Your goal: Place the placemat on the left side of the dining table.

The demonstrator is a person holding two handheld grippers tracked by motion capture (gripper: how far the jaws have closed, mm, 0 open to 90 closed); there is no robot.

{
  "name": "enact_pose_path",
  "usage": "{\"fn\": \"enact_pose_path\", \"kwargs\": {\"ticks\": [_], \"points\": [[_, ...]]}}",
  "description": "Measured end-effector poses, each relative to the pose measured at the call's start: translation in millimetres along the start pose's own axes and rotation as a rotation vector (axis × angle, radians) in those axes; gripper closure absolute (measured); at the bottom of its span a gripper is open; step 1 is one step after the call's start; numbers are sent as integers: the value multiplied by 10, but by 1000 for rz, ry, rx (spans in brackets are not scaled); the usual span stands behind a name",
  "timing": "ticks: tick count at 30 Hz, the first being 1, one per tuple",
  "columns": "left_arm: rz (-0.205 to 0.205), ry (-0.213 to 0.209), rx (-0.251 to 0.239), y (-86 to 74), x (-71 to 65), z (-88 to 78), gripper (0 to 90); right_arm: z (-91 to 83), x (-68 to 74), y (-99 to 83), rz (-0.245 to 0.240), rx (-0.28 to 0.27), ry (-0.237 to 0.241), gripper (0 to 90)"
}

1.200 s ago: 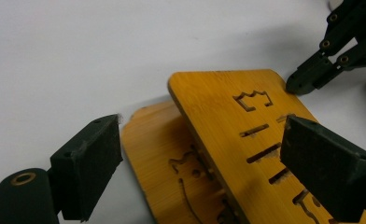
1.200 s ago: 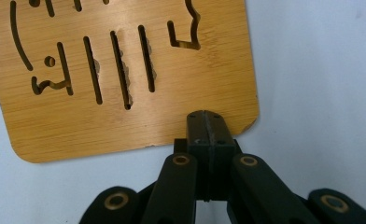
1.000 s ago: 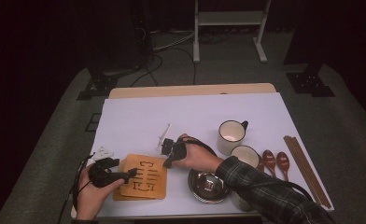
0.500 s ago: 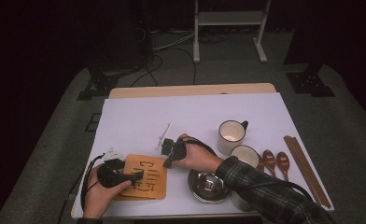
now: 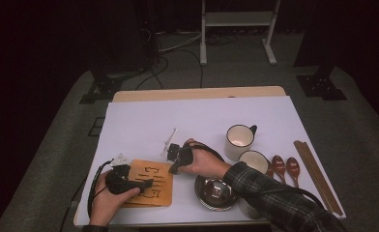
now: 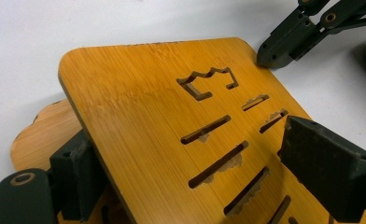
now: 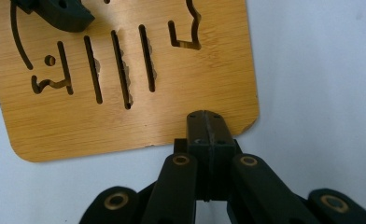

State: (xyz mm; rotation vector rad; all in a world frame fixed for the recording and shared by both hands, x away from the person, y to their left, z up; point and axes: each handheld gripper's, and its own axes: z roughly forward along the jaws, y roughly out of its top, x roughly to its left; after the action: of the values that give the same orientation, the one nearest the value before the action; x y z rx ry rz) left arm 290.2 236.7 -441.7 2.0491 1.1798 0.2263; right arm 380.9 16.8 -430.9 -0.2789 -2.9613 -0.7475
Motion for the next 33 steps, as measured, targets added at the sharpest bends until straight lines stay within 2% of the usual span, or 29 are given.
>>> {"fn": "enact_pose_path", "kwargs": {"ticks": [3, 8, 13, 17, 19, 25, 28, 33], "points": [[-9, -10, 0, 5, -3, -3, 114, 0, 0, 0, 2, 1, 1, 894], [-22, -26, -32, 27, -16, -28, 148, 0, 0, 0, 2, 1, 1, 894], [-25, -38, -58, 66, -18, -58, 220, -1, -1, -1, 4, 3, 1, 894], [-26, -40, -63, 88, -21, -65, 247, -1, -1, -1, 4, 3, 2, 894], [-25, -65, -50, 99, -30, -47, 295, -1, -1, -1, 4, 3, 1, 894], [-11, -38, -37, 123, -47, -25, 330, -2, -4, -3, 5, 4, 3, 894], [-20, -44, -39, 122, -38, -29, 363, -3, -3, -3, 5, 4, 3, 894], [-19, -40, -38, 124, -38, -30, 369, -4, -2, -1, 0, 5, 1, 894]]}}
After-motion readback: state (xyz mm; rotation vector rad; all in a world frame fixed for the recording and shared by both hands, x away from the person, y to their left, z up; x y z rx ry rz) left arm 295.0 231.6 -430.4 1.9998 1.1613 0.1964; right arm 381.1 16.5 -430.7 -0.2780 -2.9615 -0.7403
